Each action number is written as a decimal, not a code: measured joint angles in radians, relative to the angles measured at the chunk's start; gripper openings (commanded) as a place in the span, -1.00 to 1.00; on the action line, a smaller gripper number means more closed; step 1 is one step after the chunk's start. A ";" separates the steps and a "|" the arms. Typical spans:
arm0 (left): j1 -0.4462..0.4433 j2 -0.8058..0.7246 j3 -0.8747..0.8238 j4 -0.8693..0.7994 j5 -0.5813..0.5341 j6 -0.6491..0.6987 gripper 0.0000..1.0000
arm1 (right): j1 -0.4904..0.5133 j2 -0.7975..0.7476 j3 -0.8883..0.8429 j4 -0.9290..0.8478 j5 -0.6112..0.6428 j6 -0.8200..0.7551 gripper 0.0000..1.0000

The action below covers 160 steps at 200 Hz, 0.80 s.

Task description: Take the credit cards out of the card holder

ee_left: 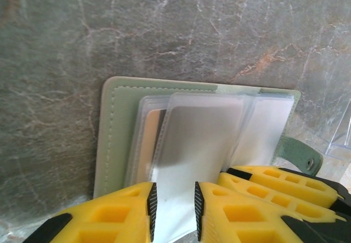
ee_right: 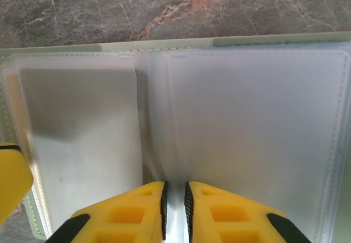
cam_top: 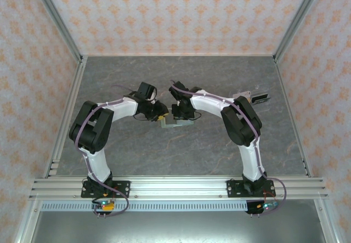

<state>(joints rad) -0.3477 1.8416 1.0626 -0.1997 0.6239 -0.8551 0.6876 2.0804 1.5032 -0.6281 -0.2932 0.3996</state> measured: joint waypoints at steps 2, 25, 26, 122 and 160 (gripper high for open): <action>0.000 0.000 0.001 -0.001 0.000 0.000 -0.46 | 0.000 0.000 0.000 0.000 -0.001 0.000 -0.63; 0.000 0.000 0.007 -0.010 -0.001 0.012 -0.43 | -0.002 0.000 -0.001 0.000 -0.004 0.001 -0.63; 0.000 0.000 0.008 -0.011 -0.002 0.013 -0.43 | -0.002 0.000 -0.001 0.000 -0.004 0.001 -0.63; -0.008 0.032 0.038 -0.037 -0.028 0.050 -0.34 | -0.006 0.000 -0.003 0.003 -0.014 0.008 -0.64; -0.026 0.034 0.068 -0.086 -0.070 0.089 -0.33 | -0.012 0.000 -0.007 0.008 -0.028 0.008 -0.64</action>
<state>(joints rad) -0.3737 1.8751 1.1301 -0.2859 0.5541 -0.7662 0.6754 2.0808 1.4960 -0.6201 -0.3214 0.4080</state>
